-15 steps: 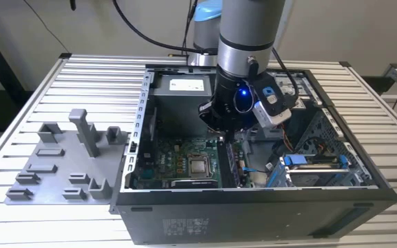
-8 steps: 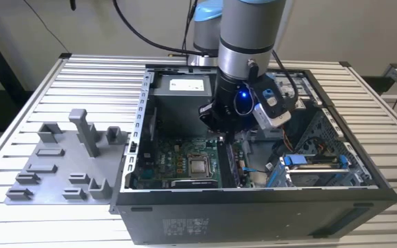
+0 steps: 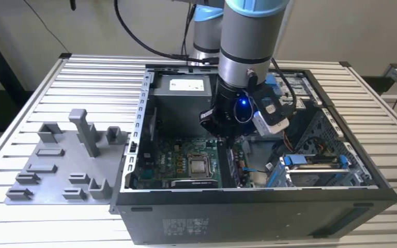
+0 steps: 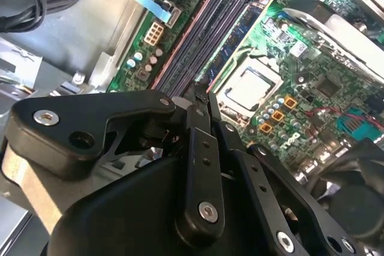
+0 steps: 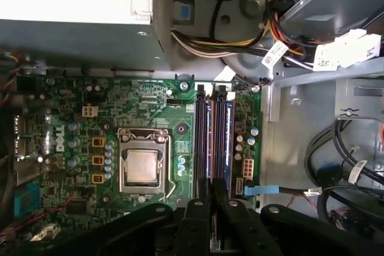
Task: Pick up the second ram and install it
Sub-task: 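Insert the second ram into the second slot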
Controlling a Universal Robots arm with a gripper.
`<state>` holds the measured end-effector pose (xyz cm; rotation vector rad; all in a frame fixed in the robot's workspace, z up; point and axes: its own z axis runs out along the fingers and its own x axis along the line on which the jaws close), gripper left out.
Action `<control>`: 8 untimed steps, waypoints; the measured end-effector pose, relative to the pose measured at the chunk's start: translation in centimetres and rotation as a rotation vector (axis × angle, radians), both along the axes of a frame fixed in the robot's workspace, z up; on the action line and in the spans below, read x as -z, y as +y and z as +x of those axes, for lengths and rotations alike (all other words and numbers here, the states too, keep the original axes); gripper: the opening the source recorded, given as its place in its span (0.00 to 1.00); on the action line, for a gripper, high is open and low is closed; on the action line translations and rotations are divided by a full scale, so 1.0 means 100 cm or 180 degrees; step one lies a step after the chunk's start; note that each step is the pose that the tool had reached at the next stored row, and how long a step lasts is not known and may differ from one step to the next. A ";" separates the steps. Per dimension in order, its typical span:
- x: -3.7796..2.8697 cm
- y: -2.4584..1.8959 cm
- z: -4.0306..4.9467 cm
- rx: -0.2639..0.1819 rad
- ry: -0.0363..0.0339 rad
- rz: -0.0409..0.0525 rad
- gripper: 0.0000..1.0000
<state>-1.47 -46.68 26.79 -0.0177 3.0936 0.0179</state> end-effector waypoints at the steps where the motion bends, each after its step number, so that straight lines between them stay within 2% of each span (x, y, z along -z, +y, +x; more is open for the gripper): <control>1: 0.0018 -0.0001 0.0000 0.0000 0.0000 0.0000 0.14; 5: 0.0079 -0.0003 0.0000 0.0000 0.0000 0.0000 0.14; 8: 0.0083 -0.0008 0.0000 0.0000 0.0008 -0.0001 0.14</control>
